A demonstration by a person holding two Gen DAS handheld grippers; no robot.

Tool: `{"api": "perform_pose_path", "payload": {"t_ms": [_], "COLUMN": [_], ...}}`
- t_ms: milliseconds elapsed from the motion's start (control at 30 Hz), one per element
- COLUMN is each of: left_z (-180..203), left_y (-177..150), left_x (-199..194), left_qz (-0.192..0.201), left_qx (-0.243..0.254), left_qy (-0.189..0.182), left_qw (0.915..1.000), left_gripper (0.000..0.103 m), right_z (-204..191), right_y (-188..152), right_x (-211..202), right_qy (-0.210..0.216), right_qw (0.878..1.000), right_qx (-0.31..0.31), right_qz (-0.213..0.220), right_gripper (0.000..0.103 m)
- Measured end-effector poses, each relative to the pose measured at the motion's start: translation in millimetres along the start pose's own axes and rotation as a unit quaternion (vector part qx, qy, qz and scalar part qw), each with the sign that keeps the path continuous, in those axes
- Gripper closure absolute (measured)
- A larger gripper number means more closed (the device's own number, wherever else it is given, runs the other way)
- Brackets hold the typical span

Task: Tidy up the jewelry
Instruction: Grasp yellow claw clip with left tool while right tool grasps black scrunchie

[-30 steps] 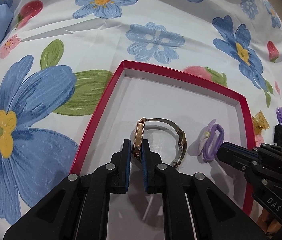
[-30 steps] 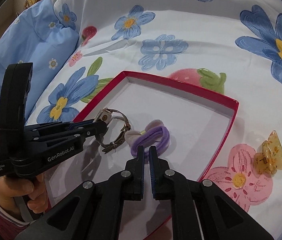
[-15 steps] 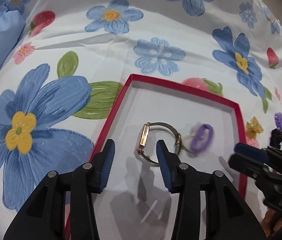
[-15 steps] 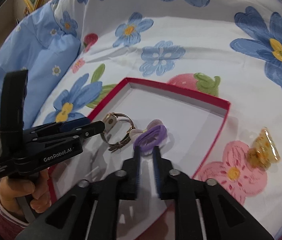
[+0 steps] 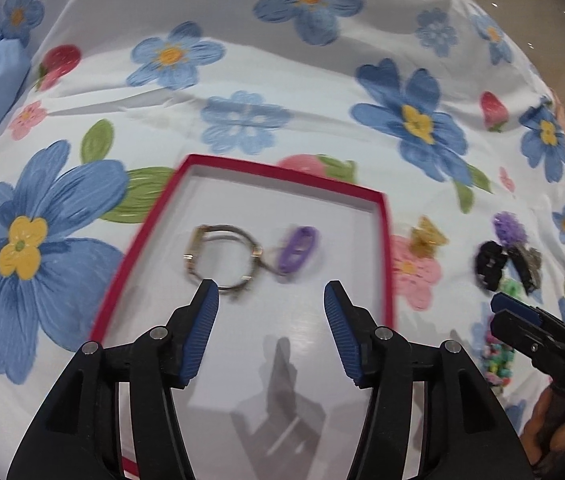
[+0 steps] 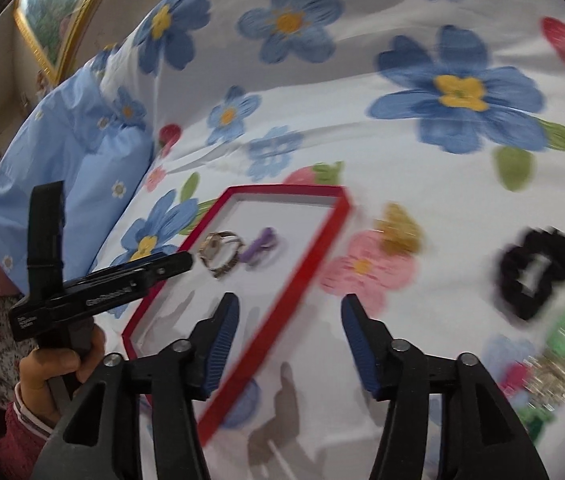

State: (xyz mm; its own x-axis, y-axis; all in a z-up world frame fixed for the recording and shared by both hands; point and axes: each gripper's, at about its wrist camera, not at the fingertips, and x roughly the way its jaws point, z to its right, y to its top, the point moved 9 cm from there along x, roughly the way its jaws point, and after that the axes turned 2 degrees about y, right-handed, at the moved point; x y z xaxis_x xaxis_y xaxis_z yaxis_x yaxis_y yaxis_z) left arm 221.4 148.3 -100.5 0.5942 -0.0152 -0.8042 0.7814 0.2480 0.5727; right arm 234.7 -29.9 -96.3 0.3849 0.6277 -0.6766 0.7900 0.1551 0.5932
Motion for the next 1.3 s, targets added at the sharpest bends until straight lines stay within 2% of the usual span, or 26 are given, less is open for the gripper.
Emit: {"api": "perform_pose_path", "payload": {"t_ms": [33, 267, 600, 833, 1000, 1300], "left_z": [10, 54, 102, 129, 149, 165], "left_y": [0, 0, 1, 7, 13, 21], "left_x": [-2, -6, 2, 20, 45, 101], "left_qz": [0.001, -0.001, -0.01, -0.021, -0.038, -0.063], "left_qx": [0.006, 0.032, 0.06, 0.068, 0.069, 0.071], "left_qy": [-0.007, -0.036, -0.053, -0.066, -0.075, -0.048], "left_qw": [1.0, 0.9988, 0.9967, 0.9953, 0.9941, 0.9943], "left_gripper": [0.048, 0.046, 0.043, 0.038, 0.037, 0.037], "right_z": [8, 54, 99, 121, 141, 163], "right_y": [-1, -10, -12, 0, 12, 25], "right_x": [-6, -45, -77, -74, -63, -31], "right_qy": [-0.008, -0.043, -0.073, -0.083, -0.094, -0.099], "right_qw": [1.0, 0.998, 0.994, 0.993, 0.992, 0.993], "right_qx": [0.009, 0.041, 0.064, 0.067, 0.07, 0.066], "right_qz": [0.004, 0.03, 0.053, 0.053, 0.044, 0.018], "right_gripper": [0.035, 0.035, 0.035, 0.035, 0.035, 0.035]}}
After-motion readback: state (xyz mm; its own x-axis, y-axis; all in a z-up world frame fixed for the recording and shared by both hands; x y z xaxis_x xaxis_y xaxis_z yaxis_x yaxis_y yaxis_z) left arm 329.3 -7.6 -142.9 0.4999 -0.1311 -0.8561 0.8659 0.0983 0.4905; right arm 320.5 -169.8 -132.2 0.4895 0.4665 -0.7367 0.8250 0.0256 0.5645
